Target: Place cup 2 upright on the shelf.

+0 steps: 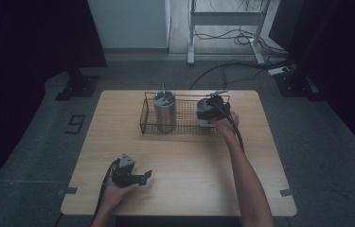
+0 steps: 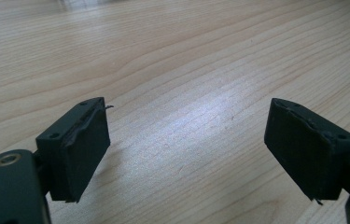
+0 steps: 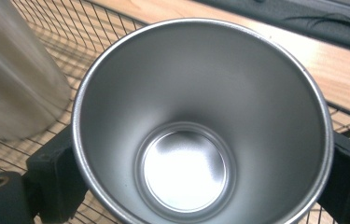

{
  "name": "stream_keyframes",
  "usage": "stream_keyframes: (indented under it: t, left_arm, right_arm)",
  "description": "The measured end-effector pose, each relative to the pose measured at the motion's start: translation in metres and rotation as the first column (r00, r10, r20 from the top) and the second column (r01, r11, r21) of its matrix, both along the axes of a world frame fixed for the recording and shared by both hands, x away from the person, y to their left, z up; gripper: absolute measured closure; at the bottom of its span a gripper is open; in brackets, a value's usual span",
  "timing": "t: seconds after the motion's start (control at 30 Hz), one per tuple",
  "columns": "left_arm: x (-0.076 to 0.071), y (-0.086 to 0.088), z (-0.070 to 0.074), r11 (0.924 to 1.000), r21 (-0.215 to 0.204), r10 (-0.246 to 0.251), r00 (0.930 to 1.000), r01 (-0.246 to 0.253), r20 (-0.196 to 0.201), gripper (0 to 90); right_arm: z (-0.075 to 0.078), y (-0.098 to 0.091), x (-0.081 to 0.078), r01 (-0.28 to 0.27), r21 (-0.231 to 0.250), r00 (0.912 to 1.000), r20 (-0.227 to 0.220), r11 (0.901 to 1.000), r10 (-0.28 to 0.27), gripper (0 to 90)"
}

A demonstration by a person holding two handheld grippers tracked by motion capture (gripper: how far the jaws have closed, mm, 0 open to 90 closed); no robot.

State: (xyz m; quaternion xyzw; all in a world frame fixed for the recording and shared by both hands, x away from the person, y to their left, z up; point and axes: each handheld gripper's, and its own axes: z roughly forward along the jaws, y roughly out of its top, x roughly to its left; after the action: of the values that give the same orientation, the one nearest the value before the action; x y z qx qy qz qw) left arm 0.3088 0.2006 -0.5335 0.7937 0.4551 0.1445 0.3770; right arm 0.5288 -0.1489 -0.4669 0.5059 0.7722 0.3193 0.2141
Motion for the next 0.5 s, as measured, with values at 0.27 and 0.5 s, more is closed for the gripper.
stream_keyframes:
  t: [0.27, 0.5]
  left_arm:
    - [0.000, -0.001, -0.001, 1.0000, 0.004, 0.002, 1.0000, -0.002, 0.006, 14.5]
    - [0.000, -0.001, -0.001, 1.0000, 0.004, 0.003, 1.0000, -0.003, 0.006, 14.5]
  right_arm:
    - [-0.010, -0.004, 0.000, 0.001, -0.015, 0.9999, -0.013, 0.9999, -0.001, 7.0]
    - [-0.014, -0.005, -0.001, -0.005, -0.033, 0.9998, -0.021, 0.9994, 0.004, 6.9]
